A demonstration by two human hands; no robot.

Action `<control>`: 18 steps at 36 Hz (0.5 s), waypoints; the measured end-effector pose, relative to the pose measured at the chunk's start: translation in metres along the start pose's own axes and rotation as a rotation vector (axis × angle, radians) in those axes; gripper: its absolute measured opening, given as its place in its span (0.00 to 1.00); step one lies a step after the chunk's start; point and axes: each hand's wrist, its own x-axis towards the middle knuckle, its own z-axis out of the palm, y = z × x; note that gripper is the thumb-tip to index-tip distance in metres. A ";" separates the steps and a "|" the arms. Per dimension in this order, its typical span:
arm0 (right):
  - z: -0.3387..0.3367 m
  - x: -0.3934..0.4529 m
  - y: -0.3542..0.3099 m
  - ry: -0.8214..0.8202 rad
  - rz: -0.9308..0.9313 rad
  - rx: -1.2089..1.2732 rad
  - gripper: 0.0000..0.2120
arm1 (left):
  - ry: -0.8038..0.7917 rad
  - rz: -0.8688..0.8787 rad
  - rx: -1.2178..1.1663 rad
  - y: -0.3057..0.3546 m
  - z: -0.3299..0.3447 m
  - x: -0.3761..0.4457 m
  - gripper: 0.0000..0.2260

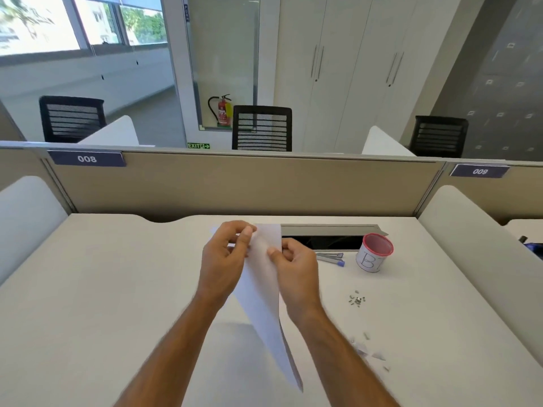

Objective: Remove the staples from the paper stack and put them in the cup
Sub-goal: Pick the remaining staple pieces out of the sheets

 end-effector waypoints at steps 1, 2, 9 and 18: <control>-0.003 0.000 -0.003 -0.019 0.022 0.073 0.05 | -0.001 0.025 0.011 0.002 -0.002 0.001 0.07; -0.006 0.000 -0.007 -0.045 0.042 0.145 0.04 | -0.003 0.041 0.021 0.003 -0.004 0.003 0.07; -0.024 0.001 -0.020 -0.277 0.135 0.422 0.08 | -0.026 0.110 0.035 0.010 -0.013 0.005 0.09; -0.030 0.006 -0.016 -0.288 0.262 0.561 0.09 | -0.005 0.096 0.013 0.008 -0.013 0.003 0.07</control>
